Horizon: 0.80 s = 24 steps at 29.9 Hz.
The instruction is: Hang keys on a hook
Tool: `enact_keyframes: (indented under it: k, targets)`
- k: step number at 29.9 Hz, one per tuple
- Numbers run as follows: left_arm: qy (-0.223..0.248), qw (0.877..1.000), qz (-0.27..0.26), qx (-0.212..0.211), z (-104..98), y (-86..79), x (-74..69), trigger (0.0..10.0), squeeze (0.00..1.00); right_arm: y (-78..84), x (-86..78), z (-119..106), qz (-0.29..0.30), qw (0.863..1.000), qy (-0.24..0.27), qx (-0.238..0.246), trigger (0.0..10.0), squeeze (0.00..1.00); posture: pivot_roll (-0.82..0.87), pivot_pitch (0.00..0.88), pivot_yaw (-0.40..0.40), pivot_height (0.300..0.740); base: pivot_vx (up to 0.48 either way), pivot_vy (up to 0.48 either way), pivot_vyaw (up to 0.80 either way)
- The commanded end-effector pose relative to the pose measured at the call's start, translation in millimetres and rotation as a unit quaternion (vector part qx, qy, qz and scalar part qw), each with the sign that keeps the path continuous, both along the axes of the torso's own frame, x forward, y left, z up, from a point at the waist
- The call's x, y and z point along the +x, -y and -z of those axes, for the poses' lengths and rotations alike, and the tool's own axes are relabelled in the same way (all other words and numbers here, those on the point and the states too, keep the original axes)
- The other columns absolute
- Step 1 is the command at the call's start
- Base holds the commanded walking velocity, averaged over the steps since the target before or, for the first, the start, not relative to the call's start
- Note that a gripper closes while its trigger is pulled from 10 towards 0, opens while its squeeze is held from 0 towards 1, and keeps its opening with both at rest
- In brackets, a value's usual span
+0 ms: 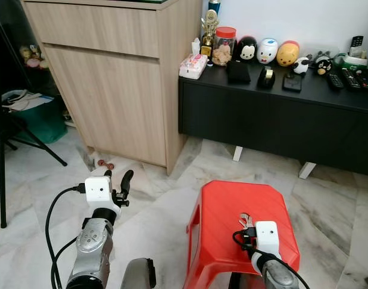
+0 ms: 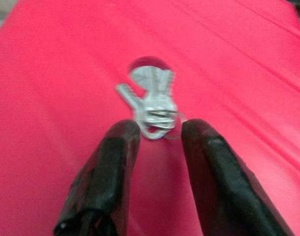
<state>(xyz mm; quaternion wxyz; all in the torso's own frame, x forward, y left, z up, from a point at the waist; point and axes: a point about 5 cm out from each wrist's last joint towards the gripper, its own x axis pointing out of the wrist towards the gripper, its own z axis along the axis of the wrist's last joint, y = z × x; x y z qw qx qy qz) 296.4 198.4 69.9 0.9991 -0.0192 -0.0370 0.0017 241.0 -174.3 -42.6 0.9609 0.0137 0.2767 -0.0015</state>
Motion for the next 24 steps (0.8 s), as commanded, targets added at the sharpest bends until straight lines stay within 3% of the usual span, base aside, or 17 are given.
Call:
enact_keyframes:
  k: [1,5,7,8,9,16,17,24]
  targets:
    - [-0.008,1.0,0.004,0.006,2.0,0.3,-1.1,10.0,0.0,4.6,6.5,-5.0,0.019,1.0,0.01,0.013,10.0,0.0,0.16,0.038,-0.042,0.588,0.0,0.0,0.0]
    - [-0.008,1.0,0.004,0.006,1.8,0.1,-1.0,10.0,0.0,6.2,9.5,-6.9,0.029,0.999,0.012,0.025,10.0,0.0,0.16,0.038,-0.04,0.588,0.0,0.0,0.0]
    - [-0.008,1.0,0.004,0.007,1.6,0.0,-1.0,10.0,0.0,6.3,12.4,-8.9,0.038,0.998,0.016,0.051,10.0,0.15,0.16,0.038,-0.04,0.588,0.0,0.0,0.0]
    - [-0.008,1.0,0.005,0.007,1.6,-0.1,-1.0,10.0,0.0,5.8,13.8,-9.8,0.036,0.998,0.017,0.056,10.0,0.47,0.16,0.038,-0.039,0.588,0.0,0.0,0.0]
    - [-0.008,1.0,0.005,0.007,1.6,-0.1,-0.9,10.0,0.0,4.9,14.3,-10.0,0.033,0.997,0.017,0.063,10.0,1.0,0.16,0.038,-0.039,0.588,0.0,0.0,0.0]
    - [-0.008,1.0,0.005,0.008,1.4,-0.1,-1.1,10.0,0.0,2.8,21.0,-13.7,0.024,0.996,0.013,0.085,10.0,1.0,0.17,0.04,-0.038,0.588,0.0,0.0,0.0]
    - [-0.008,1.0,0.005,0.008,1.6,-0.1,-1.3,10.0,0.0,5.1,23.5,-15.5,0.028,0.996,0.013,0.083,10.0,0.0,0.17,0.04,-0.038,0.588,0.0,0.0,0.0]
    - [-0.01,1.0,0.004,0.01,2.7,-0.9,-3.7,10.0,0.0,6.4,27.0,-17.7,0.029,0.996,0.01,0.085,10.0,0.0,0.17,0.05,-0.037,0.588,0.0,0.0,0.0]
